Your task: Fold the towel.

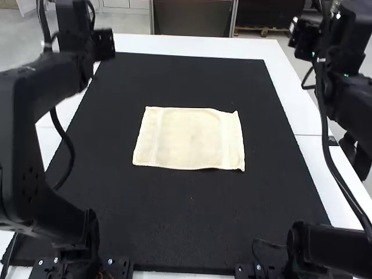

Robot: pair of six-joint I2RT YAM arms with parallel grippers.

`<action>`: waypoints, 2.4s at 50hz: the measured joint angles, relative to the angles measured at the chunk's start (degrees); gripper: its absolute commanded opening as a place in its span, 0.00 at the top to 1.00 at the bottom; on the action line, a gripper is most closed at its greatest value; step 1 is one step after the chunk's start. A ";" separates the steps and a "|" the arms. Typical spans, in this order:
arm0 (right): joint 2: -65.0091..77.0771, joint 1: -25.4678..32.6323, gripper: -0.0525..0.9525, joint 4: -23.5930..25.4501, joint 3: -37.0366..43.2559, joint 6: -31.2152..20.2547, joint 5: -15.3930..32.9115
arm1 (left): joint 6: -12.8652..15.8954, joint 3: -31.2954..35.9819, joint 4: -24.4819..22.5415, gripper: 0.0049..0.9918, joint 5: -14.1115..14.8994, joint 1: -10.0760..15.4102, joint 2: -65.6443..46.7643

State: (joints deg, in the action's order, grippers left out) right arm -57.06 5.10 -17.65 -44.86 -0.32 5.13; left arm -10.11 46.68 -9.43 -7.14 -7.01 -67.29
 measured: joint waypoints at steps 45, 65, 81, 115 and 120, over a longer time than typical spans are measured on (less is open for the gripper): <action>-24.63 -0.13 0.05 2.49 7.15 -3.34 -13.99 | 8.92 -0.66 3.48 0.03 19.12 1.22 -23.23; -36.70 -0.79 0.05 -2.38 4.20 -3.30 -17.92 | 10.29 1.09 -2.47 0.03 21.29 1.79 -29.73; -44.61 -5.42 0.05 -3.80 -2.91 -3.30 -19.08 | 10.36 4.35 -4.50 0.03 22.45 4.31 -33.88; -57.64 -6.97 0.05 -5.22 -12.74 -3.30 -19.10 | 11.41 11.72 -4.92 0.03 23.65 4.79 -44.70; -58.47 -6.97 0.05 -5.33 -13.51 -3.30 -19.10 | 11.61 12.57 -4.81 0.03 23.69 4.83 -45.72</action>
State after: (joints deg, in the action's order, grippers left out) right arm -115.52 -1.87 -22.98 -58.37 -3.62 -13.98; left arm 1.50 59.24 -14.24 16.56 -2.17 -113.01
